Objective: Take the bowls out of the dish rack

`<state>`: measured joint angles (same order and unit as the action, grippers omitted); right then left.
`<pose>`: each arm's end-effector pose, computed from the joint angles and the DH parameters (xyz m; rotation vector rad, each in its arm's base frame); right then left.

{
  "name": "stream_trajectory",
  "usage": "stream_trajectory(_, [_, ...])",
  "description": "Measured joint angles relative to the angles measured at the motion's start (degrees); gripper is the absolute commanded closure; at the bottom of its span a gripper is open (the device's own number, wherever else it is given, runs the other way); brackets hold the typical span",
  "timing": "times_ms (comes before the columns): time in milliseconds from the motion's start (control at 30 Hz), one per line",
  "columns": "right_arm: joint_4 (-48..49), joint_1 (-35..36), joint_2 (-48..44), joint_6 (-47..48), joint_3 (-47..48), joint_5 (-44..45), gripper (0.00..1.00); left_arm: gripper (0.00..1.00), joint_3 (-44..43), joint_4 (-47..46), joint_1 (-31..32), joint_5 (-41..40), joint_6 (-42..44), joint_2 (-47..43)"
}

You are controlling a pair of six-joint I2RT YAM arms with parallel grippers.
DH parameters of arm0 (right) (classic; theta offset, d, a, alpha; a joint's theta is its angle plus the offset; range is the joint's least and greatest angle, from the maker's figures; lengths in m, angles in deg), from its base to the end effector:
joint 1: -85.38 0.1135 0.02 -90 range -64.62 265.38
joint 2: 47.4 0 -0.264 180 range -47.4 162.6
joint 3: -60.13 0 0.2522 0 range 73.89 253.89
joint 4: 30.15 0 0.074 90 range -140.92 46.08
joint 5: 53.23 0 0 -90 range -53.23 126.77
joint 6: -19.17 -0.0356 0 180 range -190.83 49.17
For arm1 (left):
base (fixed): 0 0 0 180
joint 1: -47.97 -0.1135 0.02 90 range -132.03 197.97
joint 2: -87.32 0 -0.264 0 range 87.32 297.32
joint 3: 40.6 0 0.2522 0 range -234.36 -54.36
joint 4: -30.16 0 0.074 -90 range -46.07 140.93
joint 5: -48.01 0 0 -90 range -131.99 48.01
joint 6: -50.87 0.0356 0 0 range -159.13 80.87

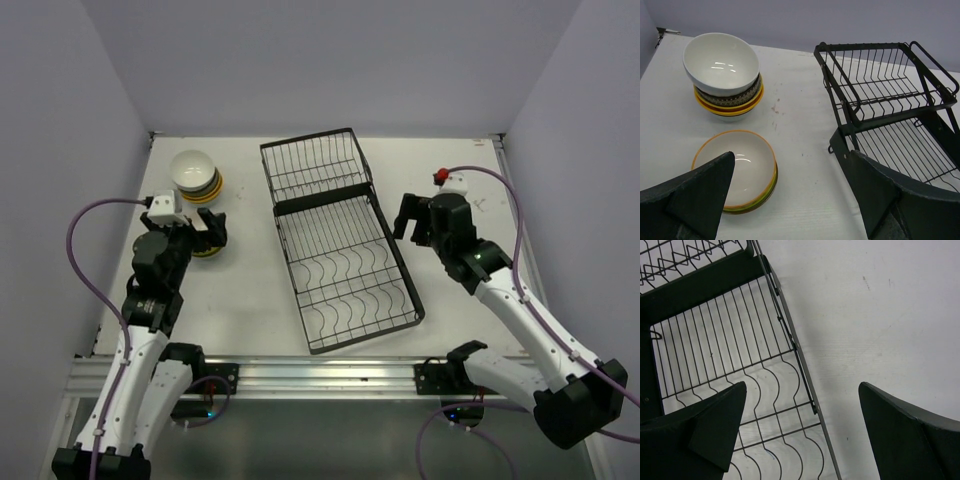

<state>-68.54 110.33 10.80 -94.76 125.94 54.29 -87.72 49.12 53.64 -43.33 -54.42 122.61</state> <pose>0.2073 0.0846 0.3160 0.1635 2.0802 0.1972 0.1594 -0.0150 0.3041 -0.1602 1.6941 -0.2536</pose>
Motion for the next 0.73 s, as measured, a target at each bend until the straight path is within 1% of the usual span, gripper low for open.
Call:
stream_trajectory(333, [0.2,0.0,-0.4,0.2,-1.9,-0.5,0.01,0.0,0.4,0.2,0.9,-3.0,0.1,-1.8])
stream_trajectory(733, [0.4,0.0,-0.3,0.2,-1.9,-2.4,0.01,0.0,0.4,0.5,0.9,-3.6,0.1,-0.3])
